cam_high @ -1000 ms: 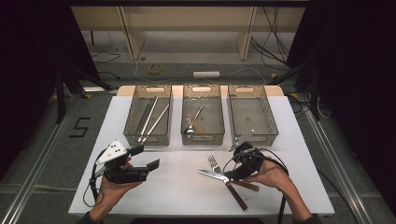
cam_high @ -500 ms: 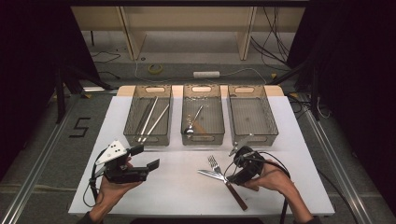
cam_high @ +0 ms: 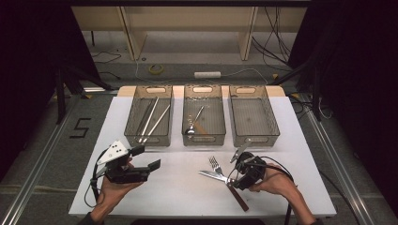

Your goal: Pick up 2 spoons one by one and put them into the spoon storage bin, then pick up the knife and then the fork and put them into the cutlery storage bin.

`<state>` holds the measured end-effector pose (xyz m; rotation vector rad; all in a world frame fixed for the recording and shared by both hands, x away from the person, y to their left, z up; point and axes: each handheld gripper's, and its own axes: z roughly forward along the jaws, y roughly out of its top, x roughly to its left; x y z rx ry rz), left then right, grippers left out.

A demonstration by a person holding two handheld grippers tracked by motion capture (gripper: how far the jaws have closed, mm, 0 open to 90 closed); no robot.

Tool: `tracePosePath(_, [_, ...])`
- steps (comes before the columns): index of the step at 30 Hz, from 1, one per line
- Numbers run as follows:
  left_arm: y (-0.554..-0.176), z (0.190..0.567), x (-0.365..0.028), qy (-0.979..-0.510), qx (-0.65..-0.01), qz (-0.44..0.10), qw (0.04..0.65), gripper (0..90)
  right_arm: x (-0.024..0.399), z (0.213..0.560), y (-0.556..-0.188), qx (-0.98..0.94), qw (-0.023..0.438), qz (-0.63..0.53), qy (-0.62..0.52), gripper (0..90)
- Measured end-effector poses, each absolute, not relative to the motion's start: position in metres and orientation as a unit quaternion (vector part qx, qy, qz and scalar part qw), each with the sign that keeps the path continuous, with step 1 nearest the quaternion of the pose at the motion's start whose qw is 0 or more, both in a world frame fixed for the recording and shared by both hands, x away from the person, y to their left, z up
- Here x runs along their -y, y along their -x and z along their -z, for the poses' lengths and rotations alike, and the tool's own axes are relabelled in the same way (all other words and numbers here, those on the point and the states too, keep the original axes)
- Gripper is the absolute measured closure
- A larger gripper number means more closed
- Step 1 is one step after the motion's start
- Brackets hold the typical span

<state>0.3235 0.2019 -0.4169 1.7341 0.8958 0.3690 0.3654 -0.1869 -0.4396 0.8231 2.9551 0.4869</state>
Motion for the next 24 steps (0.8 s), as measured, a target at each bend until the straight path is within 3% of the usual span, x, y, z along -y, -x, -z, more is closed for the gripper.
tracePosePath(24, [-0.323,0.417,-0.202,-0.733,-0.377,-0.155,0.545,15.7,0.185,0.456,-0.364,-0.96,0.021,-0.116,-0.253,65.1])
